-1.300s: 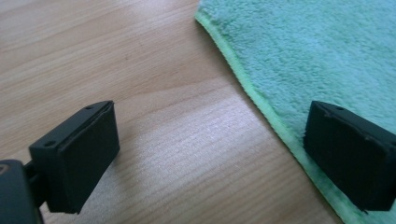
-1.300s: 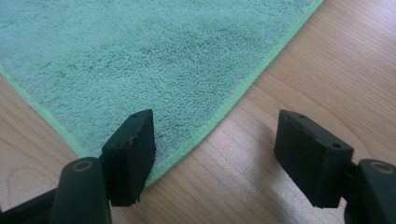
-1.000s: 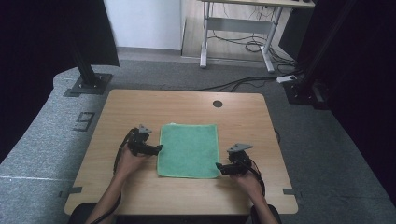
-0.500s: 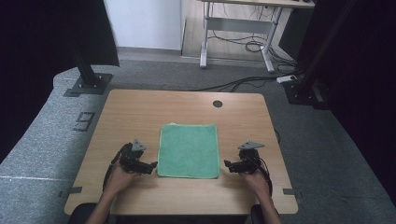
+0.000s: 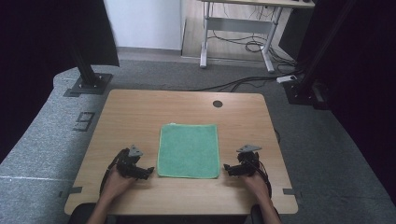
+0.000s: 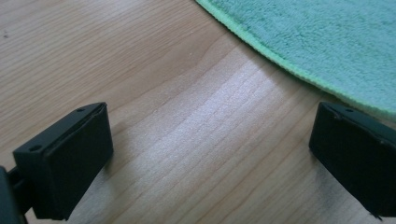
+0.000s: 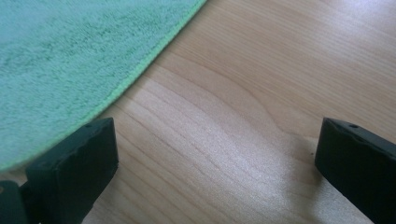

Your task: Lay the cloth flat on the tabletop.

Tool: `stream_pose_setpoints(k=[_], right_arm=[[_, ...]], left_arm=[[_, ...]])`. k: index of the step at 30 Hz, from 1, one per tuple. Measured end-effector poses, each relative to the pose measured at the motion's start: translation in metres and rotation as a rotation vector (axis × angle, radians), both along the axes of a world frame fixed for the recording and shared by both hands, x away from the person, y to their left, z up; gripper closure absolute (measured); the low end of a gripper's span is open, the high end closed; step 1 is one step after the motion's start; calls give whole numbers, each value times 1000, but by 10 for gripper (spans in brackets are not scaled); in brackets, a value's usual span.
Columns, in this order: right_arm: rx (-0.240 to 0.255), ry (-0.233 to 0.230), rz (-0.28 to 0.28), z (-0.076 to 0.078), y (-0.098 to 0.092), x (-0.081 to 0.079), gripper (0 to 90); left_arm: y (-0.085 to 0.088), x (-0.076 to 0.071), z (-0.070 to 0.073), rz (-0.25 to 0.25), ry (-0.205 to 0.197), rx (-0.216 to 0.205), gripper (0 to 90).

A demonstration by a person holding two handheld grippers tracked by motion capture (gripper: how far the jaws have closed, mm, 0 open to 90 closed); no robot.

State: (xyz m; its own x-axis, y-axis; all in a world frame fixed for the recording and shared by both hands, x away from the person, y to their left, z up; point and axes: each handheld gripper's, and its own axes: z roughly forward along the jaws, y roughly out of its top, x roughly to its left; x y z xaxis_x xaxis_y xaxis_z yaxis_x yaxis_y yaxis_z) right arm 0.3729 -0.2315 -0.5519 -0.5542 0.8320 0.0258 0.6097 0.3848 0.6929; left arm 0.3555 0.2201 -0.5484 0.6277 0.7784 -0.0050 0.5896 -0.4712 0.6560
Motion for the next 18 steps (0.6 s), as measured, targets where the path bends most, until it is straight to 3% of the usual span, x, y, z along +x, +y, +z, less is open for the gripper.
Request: stream_pose_setpoints(k=[6,18], right_arm=[[6,-34,-9,-5,-2,0,0],[4,-35,-12,-5,-2,0,0]], left_arm=[[0,0,0,-7,-1,-4,0],[0,0,0,-1,-2,-3,0]])
